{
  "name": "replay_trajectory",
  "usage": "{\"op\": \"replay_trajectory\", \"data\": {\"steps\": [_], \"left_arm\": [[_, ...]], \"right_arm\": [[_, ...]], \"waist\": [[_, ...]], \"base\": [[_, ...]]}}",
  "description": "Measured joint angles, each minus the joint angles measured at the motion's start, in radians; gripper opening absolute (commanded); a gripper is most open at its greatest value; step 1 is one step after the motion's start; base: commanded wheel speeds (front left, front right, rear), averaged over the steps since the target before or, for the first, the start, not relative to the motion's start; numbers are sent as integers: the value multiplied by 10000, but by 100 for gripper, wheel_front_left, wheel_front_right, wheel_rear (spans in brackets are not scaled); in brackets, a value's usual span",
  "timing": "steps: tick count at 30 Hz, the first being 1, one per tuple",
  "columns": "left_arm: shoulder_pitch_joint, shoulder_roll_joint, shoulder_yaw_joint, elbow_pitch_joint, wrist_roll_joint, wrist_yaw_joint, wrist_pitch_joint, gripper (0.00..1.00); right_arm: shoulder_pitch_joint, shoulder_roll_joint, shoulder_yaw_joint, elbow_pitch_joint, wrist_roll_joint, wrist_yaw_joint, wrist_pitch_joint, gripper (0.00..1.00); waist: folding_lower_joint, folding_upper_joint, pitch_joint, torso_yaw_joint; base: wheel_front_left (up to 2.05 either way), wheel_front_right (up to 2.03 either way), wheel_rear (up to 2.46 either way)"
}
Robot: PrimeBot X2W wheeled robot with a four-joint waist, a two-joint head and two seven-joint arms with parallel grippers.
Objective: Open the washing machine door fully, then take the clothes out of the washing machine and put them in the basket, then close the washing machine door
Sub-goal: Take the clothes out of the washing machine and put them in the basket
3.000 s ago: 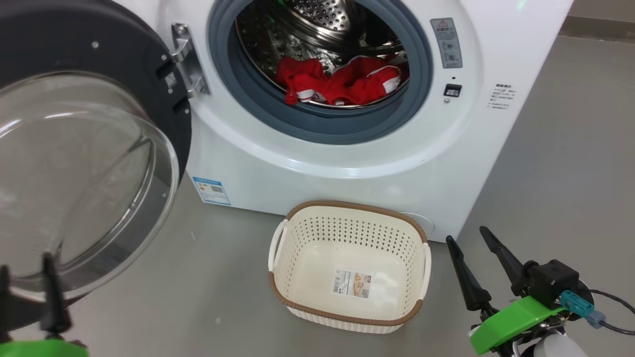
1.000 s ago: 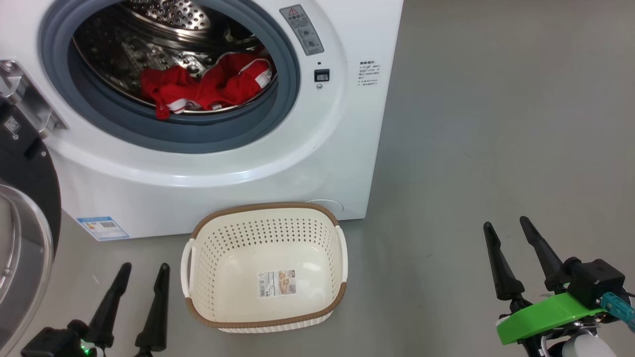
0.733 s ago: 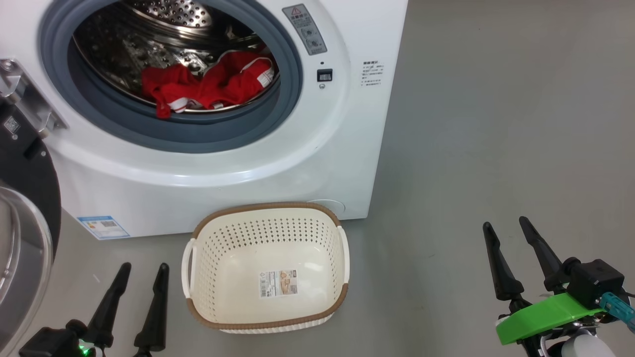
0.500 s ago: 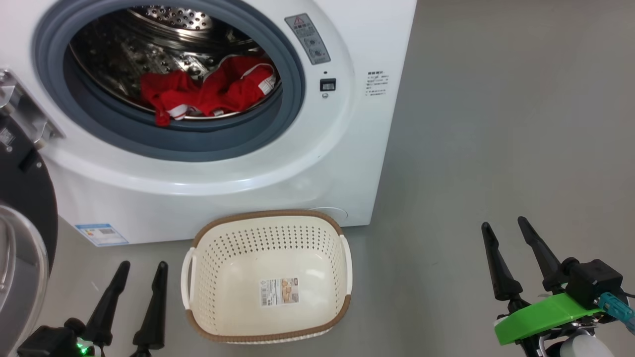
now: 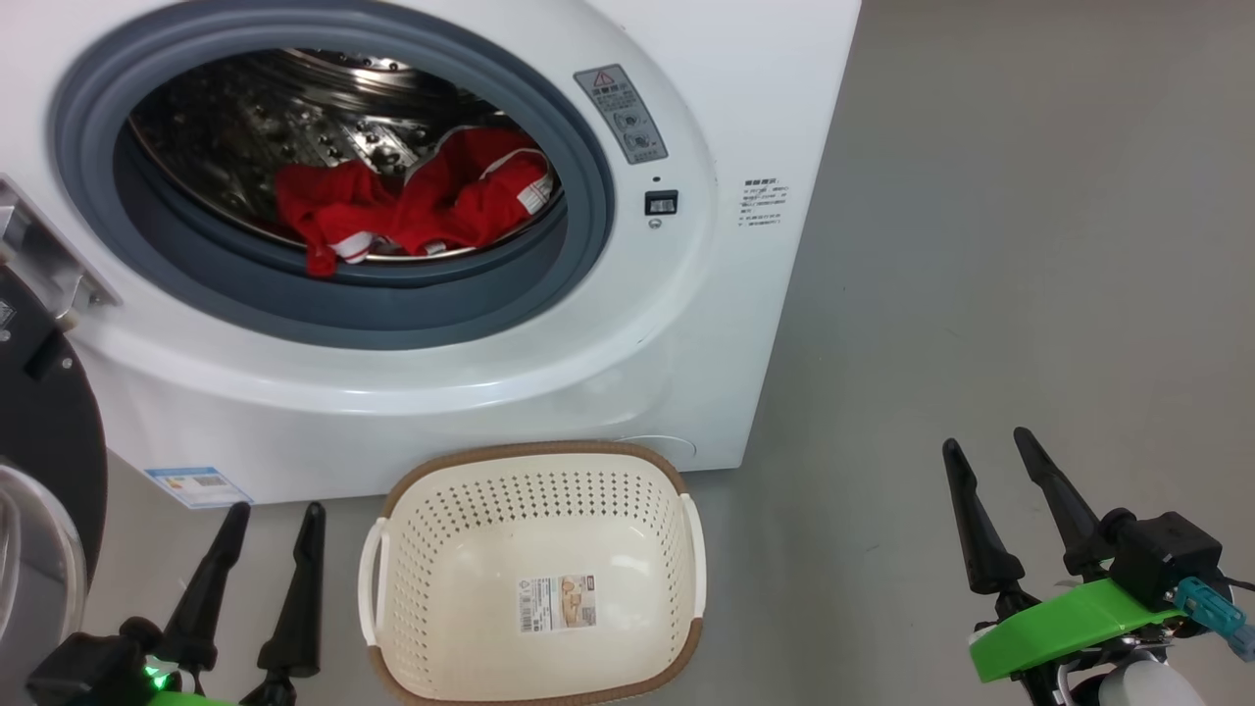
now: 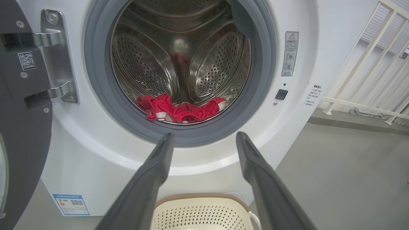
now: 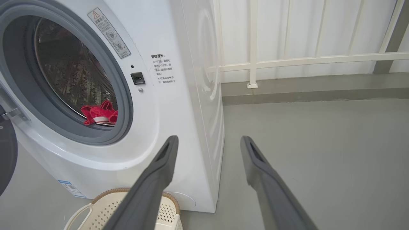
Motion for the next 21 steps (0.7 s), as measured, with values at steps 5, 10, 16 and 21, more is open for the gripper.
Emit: {"op": "replay_trajectory", "data": {"steps": [5,10,16,21], "left_arm": [[0,-4,-10,73,0,0,0,100],[0,-27,-36,75,-13,0,0,100],[-242,69,-422,267,-23,0,0,100],[-796,222,-715,721,-23,0,0,100]], "right_arm": [[0,0,15,2,0,0,0,100],[0,0,42,4,0,0,0,100],[-42,54,82,0,-2,0,0,100],[-238,128,134,-29,-73,0,0,100]], "waist": [[0,0,12,23],[1,0,68,29],[0,0,240,-3],[1,0,442,-66]], "base": [[0,0,0],[0,0,0],[0,0,0],[0,0,0]]}}
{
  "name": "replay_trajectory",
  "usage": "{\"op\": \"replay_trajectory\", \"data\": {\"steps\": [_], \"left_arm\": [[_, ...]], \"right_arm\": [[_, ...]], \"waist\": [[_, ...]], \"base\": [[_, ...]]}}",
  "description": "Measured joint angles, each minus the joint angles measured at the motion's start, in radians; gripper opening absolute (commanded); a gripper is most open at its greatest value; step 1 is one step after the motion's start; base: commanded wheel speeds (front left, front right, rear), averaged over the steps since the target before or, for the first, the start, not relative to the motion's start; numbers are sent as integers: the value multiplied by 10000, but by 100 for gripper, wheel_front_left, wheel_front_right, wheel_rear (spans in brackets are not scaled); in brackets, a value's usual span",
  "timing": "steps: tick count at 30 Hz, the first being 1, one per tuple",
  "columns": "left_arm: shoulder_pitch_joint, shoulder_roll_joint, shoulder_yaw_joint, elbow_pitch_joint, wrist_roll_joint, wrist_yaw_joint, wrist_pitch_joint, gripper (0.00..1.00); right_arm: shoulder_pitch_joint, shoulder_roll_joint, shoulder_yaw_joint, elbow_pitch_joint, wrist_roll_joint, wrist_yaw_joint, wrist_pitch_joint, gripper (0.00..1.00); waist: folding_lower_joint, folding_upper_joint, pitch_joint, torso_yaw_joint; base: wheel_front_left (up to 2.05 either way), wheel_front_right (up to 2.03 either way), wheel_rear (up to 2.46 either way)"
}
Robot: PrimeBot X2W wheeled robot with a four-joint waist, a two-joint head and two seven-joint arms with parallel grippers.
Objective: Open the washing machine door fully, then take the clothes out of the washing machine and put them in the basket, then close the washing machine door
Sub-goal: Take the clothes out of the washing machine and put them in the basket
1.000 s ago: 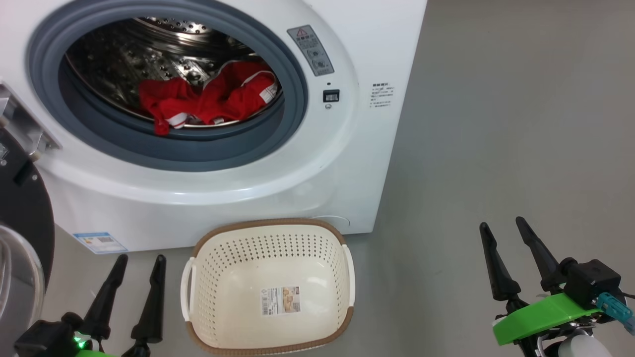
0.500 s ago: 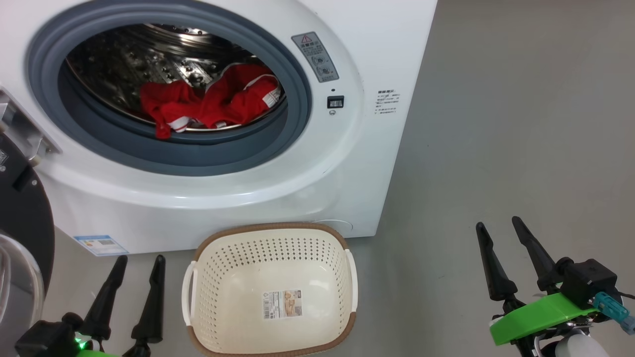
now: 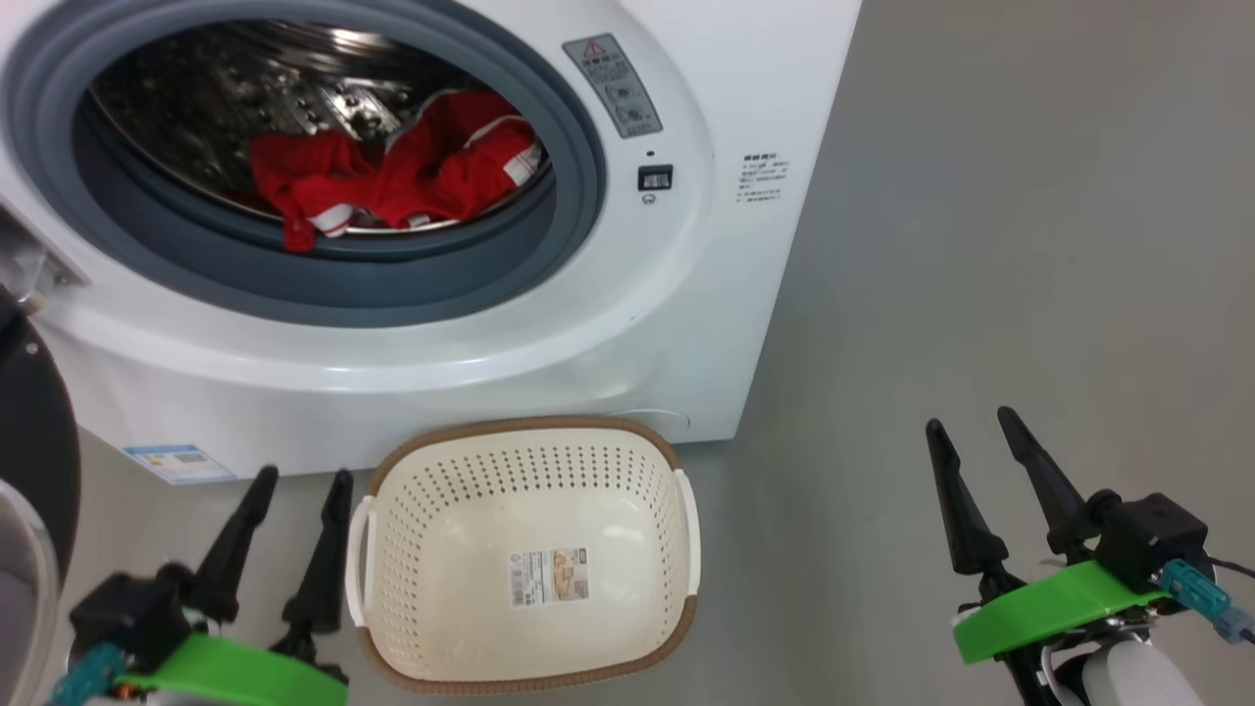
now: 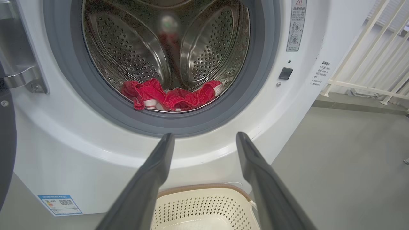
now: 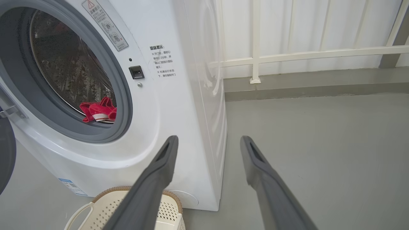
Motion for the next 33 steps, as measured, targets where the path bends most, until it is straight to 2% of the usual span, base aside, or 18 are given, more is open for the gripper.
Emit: {"op": "replay_trajectory", "data": {"steps": [4,8,19,30,33], "left_arm": [[-969,190,-387,677,58,0,0,100],[-2770,364,-1045,1722,238,0,0,100],[-7366,372,-1904,5637,1384,121,349,100],[-10229,456,-2614,8443,2295,119,443,100],[-10802,602,-2834,9093,2596,251,443,100]], "right_arm": [[-224,63,46,-29,-2,0,0,100],[-544,167,102,-71,-19,0,0,100],[-1452,326,251,-199,-36,0,-2,100],[-2071,343,612,-407,280,0,-27,100],[-2242,341,727,-410,330,0,-27,100]], "waist": [[0,0,289,-83],[0,0,760,-203],[0,1,2086,-627],[0,0,3302,-1276],[0,0,3591,-1442]], "base": [[0,0,0],[0,0,0],[0,0,0],[0,0,0],[0,0,0]]}}
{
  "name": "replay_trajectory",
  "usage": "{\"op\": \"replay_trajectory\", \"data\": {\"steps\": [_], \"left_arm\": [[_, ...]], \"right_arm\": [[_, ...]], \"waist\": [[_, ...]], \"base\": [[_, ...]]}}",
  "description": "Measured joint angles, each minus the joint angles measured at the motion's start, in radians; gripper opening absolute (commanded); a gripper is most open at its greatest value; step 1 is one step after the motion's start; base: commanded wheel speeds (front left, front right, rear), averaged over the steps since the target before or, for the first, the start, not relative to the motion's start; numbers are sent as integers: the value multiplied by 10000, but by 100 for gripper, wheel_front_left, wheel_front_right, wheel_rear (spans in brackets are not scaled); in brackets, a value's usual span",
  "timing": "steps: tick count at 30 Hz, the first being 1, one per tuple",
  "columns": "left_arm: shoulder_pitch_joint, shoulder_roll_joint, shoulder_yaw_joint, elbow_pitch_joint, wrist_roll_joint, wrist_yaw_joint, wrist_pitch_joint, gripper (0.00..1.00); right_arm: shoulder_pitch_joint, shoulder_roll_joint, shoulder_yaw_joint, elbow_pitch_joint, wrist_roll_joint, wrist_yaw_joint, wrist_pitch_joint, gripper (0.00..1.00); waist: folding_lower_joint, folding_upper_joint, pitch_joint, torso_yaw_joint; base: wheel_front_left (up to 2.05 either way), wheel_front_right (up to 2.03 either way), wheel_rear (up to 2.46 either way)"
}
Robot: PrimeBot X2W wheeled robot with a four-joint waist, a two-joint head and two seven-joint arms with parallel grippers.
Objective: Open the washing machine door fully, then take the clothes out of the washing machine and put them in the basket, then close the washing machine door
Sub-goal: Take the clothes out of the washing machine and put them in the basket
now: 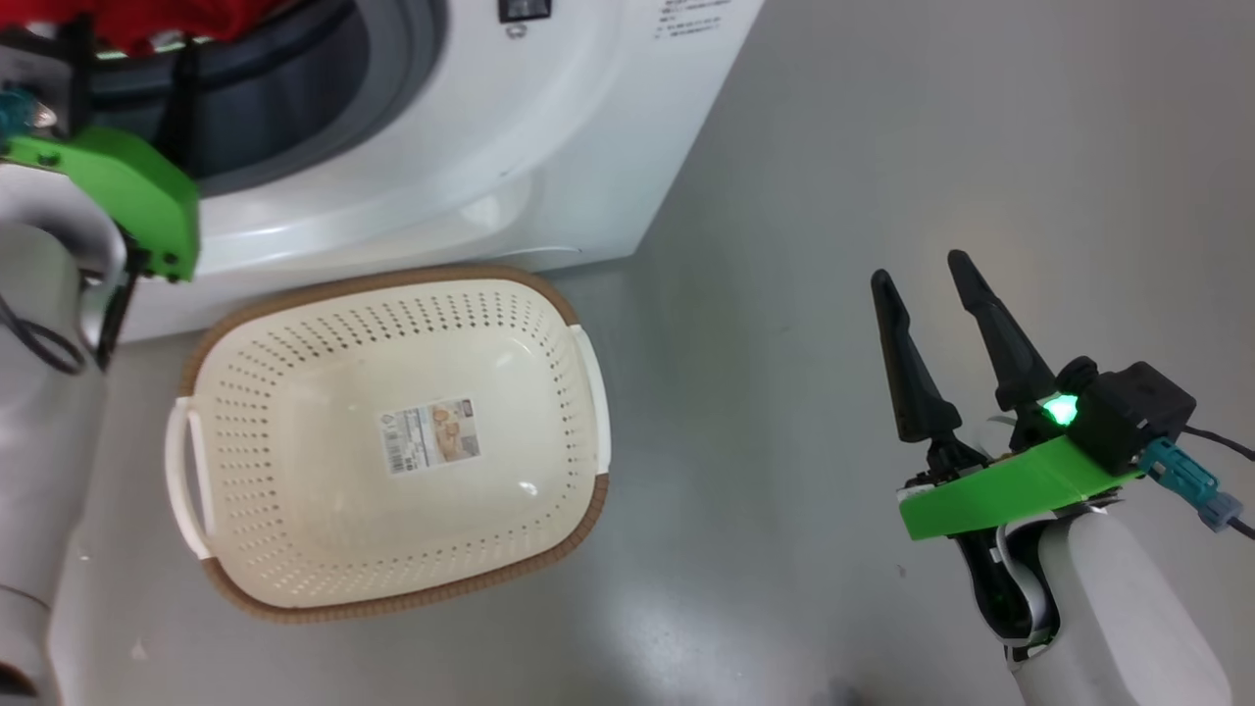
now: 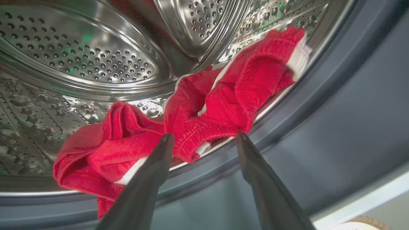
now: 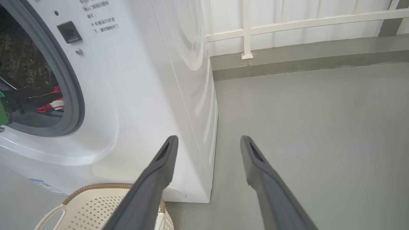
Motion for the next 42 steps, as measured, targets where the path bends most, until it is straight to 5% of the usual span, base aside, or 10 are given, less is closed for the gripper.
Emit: {"op": "replay_trajectory", "data": {"steps": [20,21,23,24,32,42], "left_arm": [[-1514,725,-652,1693,606,422,-180,100],[-1514,725,-652,1718,606,422,-180,55],[-1514,723,-646,1762,562,418,-219,11],[-1514,723,-637,1768,541,416,-270,0],[-1471,583,-332,1425,82,385,-370,0],[327,203,1081,-823,-941,380,-372,0]], "right_arm": [[-319,8,468,-355,418,0,0,100],[-326,10,489,-357,453,0,0,100],[-365,10,510,-360,479,0,0,100],[-384,10,514,-360,481,0,0,100],[-390,10,418,-349,462,0,0,100],[-384,10,326,-182,284,0,-2,100]], "waist": [[0,0,929,-868],[0,0,951,-880],[0,0,979,-904],[0,0,987,-913],[0,0,896,-784],[0,0,326,-384]], "base": [[0,0,0],[0,0,0],[0,0,0],[0,0,0],[0,0,0],[0,0,0]]}}
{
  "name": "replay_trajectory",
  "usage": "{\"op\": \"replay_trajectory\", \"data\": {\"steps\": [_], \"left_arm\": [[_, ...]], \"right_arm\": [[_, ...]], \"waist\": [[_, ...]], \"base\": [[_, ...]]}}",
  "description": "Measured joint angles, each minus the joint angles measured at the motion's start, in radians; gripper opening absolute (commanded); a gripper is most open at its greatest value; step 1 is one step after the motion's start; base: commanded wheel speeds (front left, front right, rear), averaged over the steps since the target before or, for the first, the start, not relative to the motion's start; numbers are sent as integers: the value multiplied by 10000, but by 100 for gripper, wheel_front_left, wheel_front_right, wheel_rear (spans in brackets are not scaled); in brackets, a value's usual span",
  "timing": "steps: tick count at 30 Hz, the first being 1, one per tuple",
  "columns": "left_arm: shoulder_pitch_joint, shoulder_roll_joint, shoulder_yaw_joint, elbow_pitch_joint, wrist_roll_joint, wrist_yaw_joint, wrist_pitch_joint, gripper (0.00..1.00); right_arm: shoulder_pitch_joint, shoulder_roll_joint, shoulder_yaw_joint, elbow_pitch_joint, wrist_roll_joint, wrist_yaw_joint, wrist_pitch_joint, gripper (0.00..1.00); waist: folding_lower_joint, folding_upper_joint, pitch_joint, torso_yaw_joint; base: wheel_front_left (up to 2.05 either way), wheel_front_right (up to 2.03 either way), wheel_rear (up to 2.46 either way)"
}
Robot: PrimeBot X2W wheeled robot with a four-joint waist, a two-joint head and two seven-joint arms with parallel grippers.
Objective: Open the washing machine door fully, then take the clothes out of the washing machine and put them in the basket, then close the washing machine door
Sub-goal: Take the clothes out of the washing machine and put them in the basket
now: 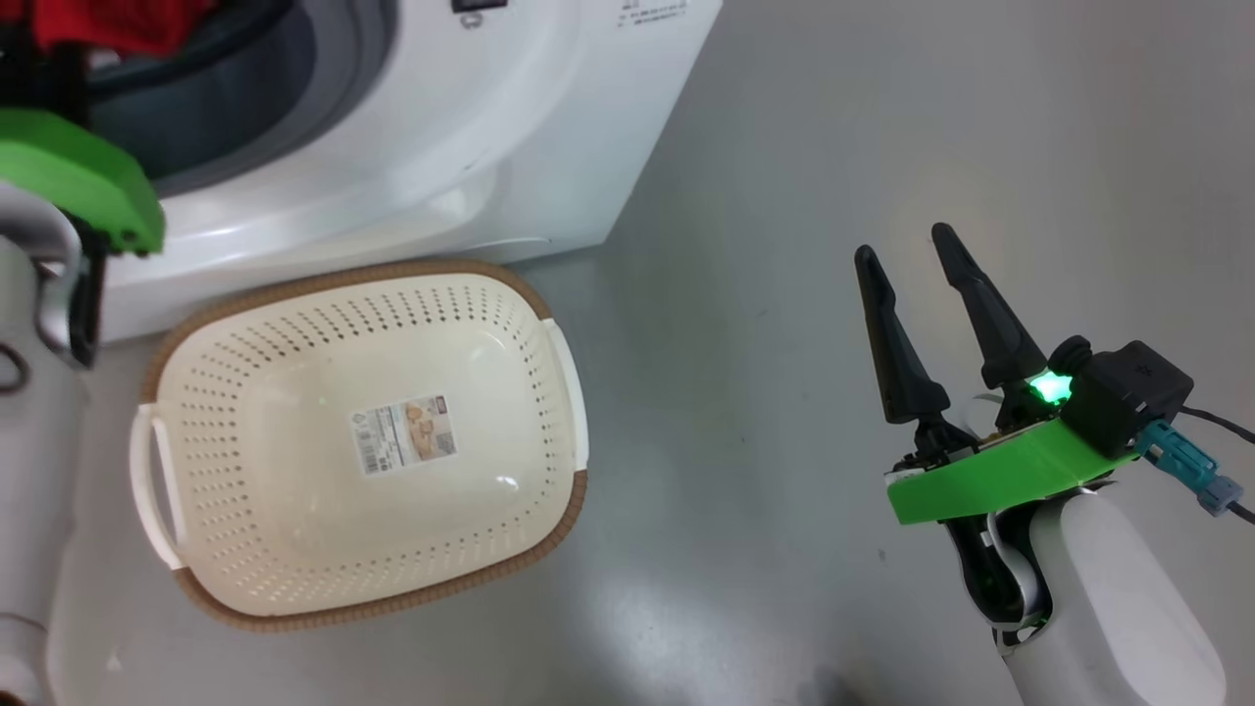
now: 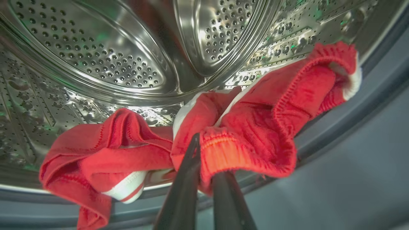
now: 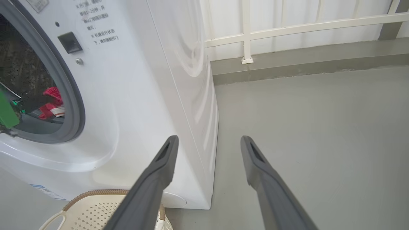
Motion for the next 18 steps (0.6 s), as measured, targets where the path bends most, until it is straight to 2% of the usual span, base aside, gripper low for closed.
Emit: {"op": "replay_trajectory", "data": {"steps": [5,9,18], "left_arm": [[971,-268,537,-1095,-38,-2,0,0],[1918,-711,1231,-2119,-44,-19,0,0],[3965,-1618,2589,-4232,228,-405,0,0]], "right_arm": [[66,0,-59,75,-61,0,0,100],[298,-2,-163,205,-326,0,2,100],[993,0,-539,362,-520,0,2,100]], "waist": [[0,0,-338,179],[0,0,-696,389],[0,0,-1658,790]], "base": [[0,0,0],[0,0,0],[0,0,0]]}}
